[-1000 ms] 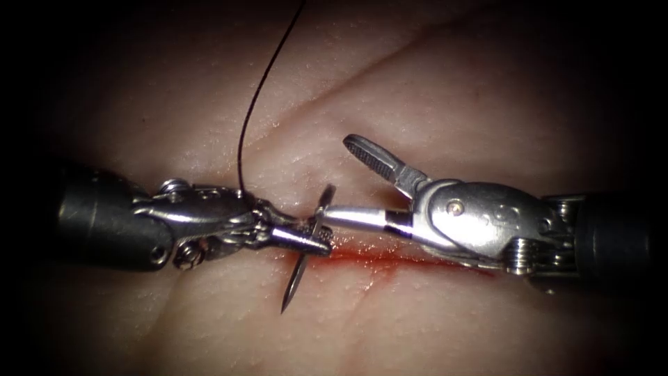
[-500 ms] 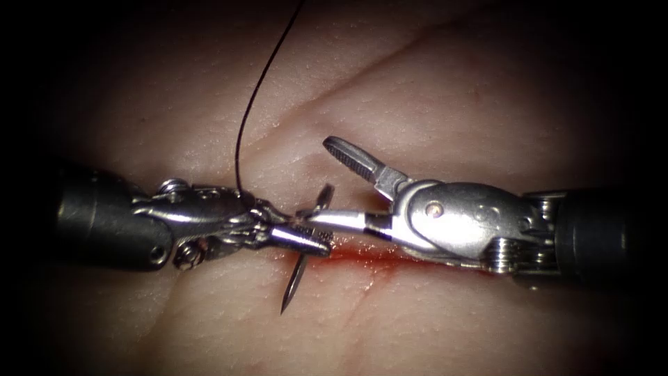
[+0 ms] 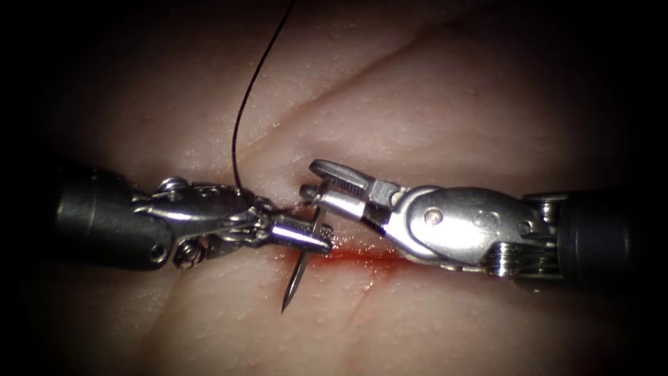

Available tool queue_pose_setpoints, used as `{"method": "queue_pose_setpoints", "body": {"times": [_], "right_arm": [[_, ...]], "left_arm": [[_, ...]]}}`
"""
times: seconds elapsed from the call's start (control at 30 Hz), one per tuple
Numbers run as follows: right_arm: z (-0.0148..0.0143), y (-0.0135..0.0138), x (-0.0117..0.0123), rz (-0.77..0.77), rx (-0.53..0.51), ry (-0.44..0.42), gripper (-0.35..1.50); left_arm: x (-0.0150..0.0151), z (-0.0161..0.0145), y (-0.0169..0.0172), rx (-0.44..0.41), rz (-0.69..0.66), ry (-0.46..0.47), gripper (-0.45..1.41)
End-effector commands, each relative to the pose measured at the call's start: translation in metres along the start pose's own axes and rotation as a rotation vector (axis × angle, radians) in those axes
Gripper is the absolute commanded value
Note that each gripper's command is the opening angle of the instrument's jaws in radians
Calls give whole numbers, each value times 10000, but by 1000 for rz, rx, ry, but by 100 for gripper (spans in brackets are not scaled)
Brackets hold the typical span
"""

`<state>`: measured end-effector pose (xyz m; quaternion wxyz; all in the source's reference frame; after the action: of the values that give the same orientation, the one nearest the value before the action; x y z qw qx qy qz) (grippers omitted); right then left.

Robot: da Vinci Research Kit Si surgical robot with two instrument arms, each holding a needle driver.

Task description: Wound Closure

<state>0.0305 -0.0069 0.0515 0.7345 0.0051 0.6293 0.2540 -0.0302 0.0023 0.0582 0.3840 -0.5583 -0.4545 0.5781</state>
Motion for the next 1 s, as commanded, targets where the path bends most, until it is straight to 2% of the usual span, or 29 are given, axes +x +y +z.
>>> {"method": "queue_pose_setpoints", "body": {"times": [0.03,0.07,0.17,0.33,0.5,0.67,0.73,0.8,0.87,1.0], "right_arm": [[4,-3,-5,-2,7,-9,-35],[2,18,-12,-48,35,-22,-35],[2,26,-16,-66,62,-15,-35],[-1,49,-23,-124,95,13,-35],[-2,64,-32,-236,155,-11,-35],[2,78,-38,-307,226,20,-35],[5,84,-43,-335,252,17,-35],[6,85,-45,-337,260,15,-35],[7,88,-56,-381,309,3,-35],[11,88,-73,-484,359,13,-35]], "left_arm": [[-3,5,-4,8,-1,0,-45],[1,6,-10,258,187,97,120],[-3,3,-8,264,227,90,120],[-20,-2,-4,277,297,76,101],[-41,-2,-7,321,339,58,101],[-60,2,-19,355,358,46,101],[-70,4,-30,361,396,26,86],[-74,6,-35,359,407,25,83],[-86,12,-52,372,492,13,42],[-92,23,-74,389,524,-17,29]]}}
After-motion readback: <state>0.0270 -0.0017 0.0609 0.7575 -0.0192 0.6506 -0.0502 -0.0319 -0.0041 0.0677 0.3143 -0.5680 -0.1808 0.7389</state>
